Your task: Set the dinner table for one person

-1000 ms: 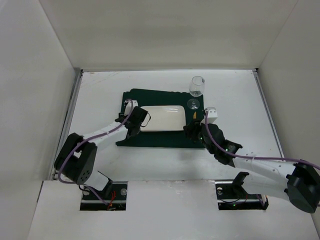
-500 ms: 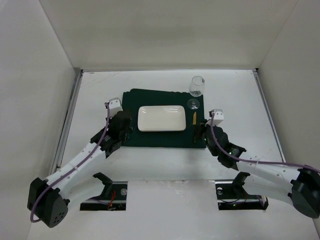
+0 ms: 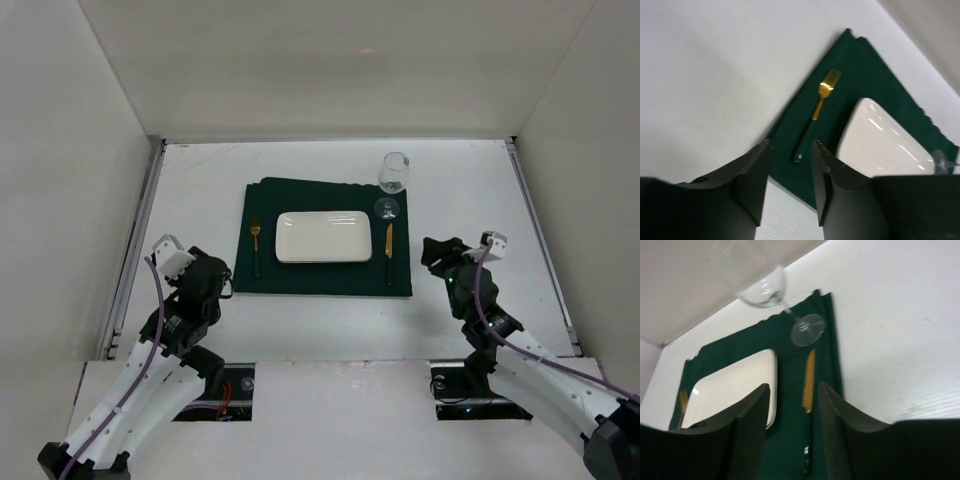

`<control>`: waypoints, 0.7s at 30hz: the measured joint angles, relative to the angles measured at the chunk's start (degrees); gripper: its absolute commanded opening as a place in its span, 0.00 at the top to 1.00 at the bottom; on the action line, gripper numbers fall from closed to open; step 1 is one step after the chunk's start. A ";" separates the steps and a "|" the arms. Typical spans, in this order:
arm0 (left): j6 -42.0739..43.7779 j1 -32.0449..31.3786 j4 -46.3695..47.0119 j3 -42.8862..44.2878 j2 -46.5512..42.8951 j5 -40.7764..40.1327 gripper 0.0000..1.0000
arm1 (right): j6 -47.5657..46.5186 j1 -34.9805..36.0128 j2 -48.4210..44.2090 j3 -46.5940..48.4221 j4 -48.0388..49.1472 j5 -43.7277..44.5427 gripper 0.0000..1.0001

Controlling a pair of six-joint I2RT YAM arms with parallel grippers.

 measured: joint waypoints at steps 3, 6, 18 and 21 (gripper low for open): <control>-2.51 3.50 -2.47 -2.08 0.48 1.25 0.61 | 2.47 -4.81 -2.62 -1.99 -0.46 -0.50 0.38; -3.45 6.73 -2.89 -3.78 1.36 3.80 0.57 | 4.28 -7.32 -3.96 -2.64 -0.61 -1.90 0.36; -3.30 12.00 0.74 -6.34 5.40 9.84 0.45 | 6.40 -8.00 0.66 -2.69 -0.55 -5.53 0.33; -3.30 13.16 1.31 -6.34 5.44 10.10 0.45 | 6.45 -8.00 0.48 -2.69 -0.52 -5.77 0.33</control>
